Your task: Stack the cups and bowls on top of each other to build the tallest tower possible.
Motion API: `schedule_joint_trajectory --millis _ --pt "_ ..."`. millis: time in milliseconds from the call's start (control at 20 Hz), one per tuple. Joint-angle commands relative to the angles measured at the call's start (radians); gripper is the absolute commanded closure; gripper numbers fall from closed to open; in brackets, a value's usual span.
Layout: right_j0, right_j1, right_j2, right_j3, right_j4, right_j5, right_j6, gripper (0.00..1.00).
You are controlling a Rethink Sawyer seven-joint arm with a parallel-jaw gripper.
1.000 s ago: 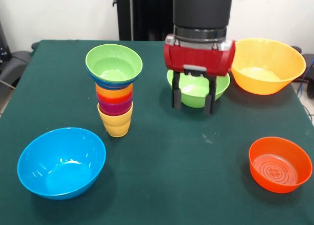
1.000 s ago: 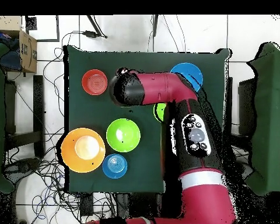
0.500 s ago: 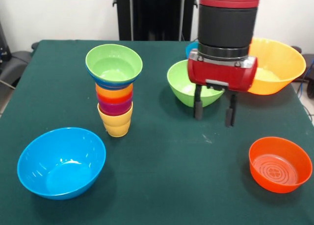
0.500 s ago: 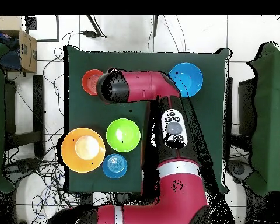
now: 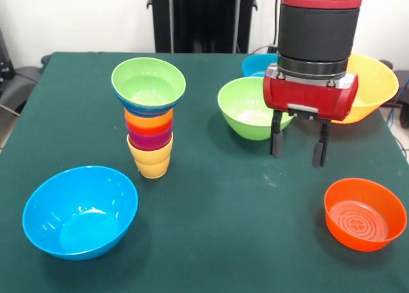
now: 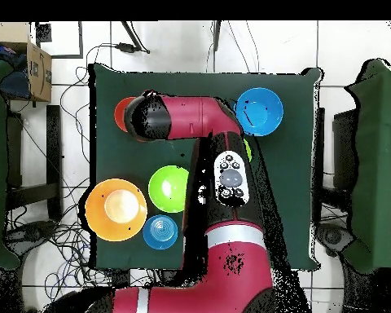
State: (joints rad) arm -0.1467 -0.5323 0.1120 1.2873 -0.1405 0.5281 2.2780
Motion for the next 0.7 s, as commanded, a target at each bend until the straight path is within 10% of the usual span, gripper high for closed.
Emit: schedule_joint_trajectory --millis 50,700 --pt "0.029 0.006 -0.021 -0.035 0.052 0.001 0.176 0.00" --pt "0.091 0.095 -0.072 -0.009 0.107 -0.194 0.203 0.00"
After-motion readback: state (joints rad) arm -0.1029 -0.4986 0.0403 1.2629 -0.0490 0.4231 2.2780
